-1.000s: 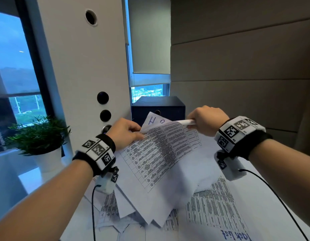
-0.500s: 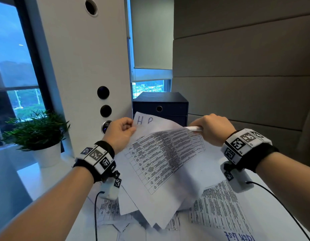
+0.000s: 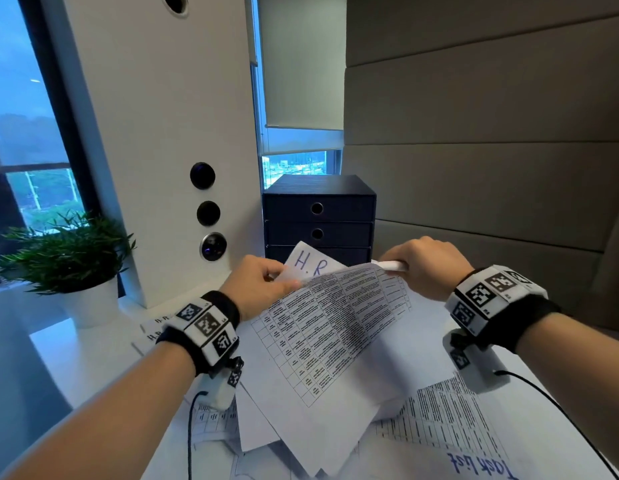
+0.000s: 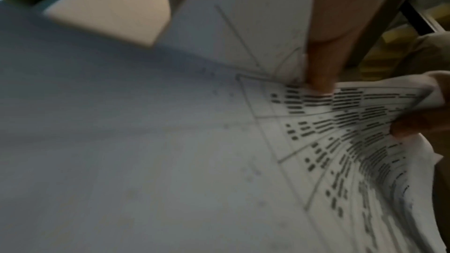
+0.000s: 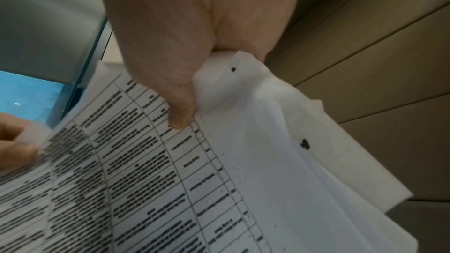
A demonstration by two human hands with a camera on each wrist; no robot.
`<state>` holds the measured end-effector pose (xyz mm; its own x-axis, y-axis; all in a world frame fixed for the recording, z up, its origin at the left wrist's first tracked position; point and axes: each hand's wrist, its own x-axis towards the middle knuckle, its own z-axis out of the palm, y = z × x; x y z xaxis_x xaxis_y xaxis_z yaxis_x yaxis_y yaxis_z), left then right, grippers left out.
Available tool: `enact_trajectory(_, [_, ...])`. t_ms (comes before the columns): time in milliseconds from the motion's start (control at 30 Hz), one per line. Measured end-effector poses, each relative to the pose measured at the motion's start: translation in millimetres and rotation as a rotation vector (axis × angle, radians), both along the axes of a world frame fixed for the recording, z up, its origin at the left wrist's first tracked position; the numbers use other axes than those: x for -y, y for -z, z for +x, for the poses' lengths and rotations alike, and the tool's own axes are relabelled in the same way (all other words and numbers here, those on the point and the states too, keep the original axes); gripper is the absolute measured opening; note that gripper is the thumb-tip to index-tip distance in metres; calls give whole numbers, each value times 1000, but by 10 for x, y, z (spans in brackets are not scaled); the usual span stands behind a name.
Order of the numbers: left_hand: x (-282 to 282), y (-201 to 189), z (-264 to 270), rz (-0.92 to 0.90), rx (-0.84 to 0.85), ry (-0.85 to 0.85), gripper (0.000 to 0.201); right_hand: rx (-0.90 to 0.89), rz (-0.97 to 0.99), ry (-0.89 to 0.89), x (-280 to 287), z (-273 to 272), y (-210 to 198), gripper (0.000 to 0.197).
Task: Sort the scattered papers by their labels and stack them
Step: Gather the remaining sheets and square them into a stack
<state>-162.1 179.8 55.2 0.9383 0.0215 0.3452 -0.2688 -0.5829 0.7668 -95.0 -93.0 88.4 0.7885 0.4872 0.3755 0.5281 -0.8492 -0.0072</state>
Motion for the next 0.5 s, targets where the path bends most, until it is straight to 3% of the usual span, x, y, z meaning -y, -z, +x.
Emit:
enact_trajectory(100, [22,44,27,-25,17,-86,6,9,-20,0,34,-10,39,22])
enact_trajectory(200, [-97,99,47,-150,27,-138,11,-10,25,-2,169,-25,124,27])
enact_trajectory(367, [-314,271,22,-334,71,-268,21,-130,242,19,472,-8,369,18])
enact_trajectory(500, [-343,415,38,-333,187,-357,29,-121,314,53,541,23,500,13])
